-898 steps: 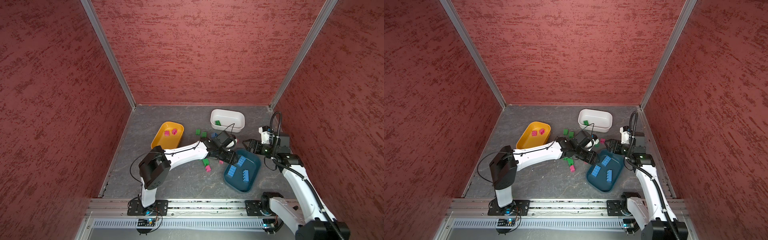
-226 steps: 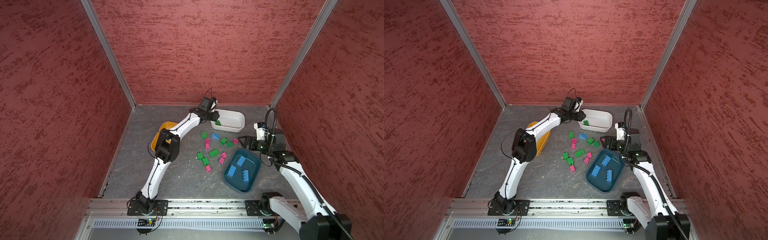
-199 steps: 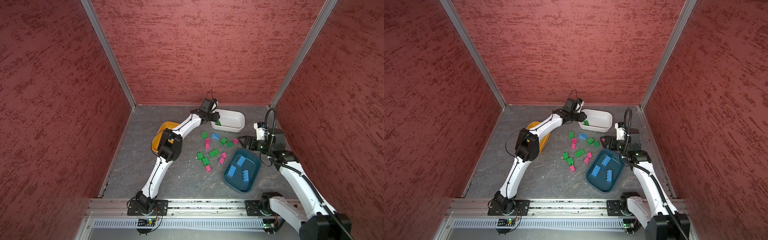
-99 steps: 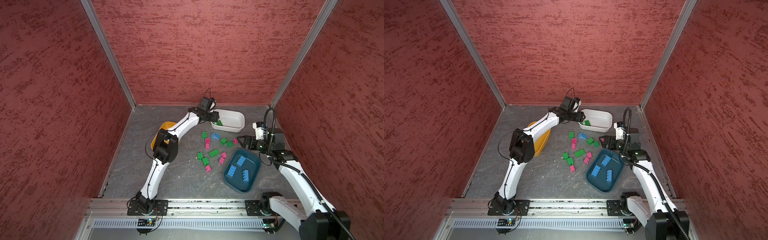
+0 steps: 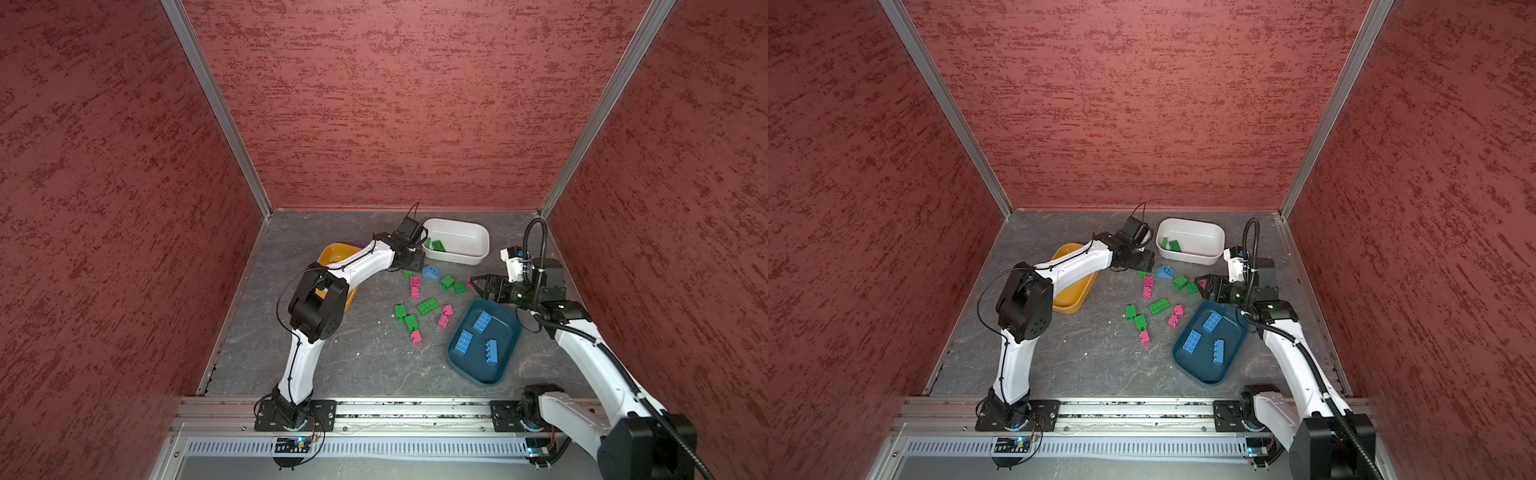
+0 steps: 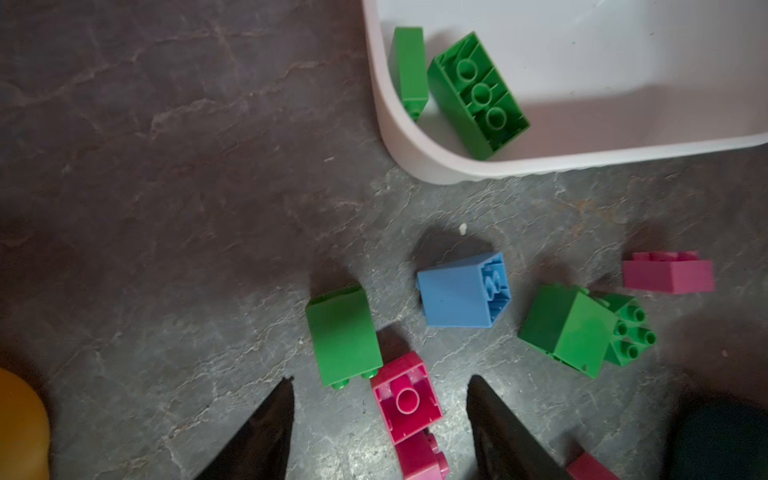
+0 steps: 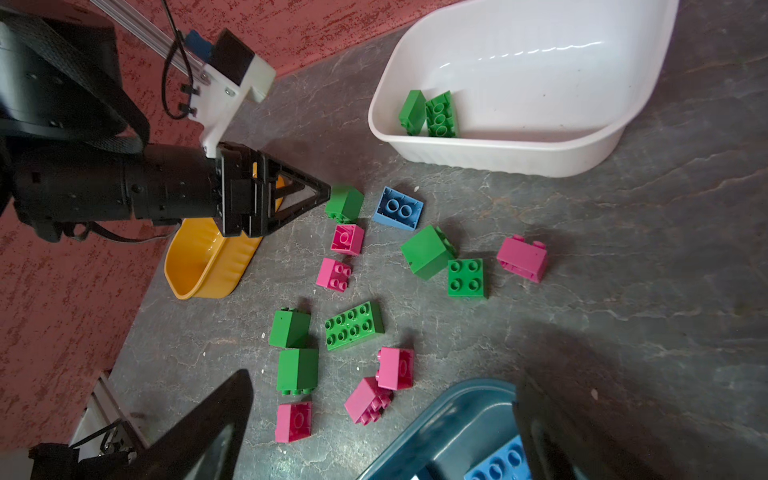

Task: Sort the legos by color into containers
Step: 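Lower the left gripper onto another green brick and grasp it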

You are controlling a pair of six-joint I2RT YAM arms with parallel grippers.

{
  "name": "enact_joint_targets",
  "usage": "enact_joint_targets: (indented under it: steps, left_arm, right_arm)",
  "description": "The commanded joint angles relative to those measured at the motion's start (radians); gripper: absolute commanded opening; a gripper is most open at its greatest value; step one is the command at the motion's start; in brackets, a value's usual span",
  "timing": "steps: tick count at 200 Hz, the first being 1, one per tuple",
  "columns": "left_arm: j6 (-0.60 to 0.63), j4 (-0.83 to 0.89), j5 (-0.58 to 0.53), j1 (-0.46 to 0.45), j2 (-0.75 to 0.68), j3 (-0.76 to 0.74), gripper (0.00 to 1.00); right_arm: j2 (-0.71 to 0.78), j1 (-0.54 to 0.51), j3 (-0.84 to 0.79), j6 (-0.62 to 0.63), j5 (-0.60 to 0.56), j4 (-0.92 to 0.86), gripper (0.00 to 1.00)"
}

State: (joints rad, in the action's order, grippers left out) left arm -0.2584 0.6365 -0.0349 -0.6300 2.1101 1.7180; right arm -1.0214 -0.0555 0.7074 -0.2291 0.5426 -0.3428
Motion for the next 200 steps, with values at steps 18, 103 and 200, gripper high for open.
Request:
enact_joint_targets:
  steps: [18, 103, 200]
  left_arm:
    - [-0.031, -0.015, -0.028, 0.006, 0.062, 0.032, 0.65]
    - [-0.047, -0.022, -0.068, 0.013, 0.151, 0.056, 0.58]
    - [-0.016, 0.002, -0.057, 0.020, 0.174, 0.087, 0.27]
  right_arm:
    - [0.010, -0.003, -0.021, 0.010, 0.010, 0.021, 0.99]
    - [0.013, -0.003, -0.038, 0.016, -0.003, 0.019, 0.99]
    - [0.030, -0.002, -0.027, 0.033, -0.033, -0.015, 0.99]
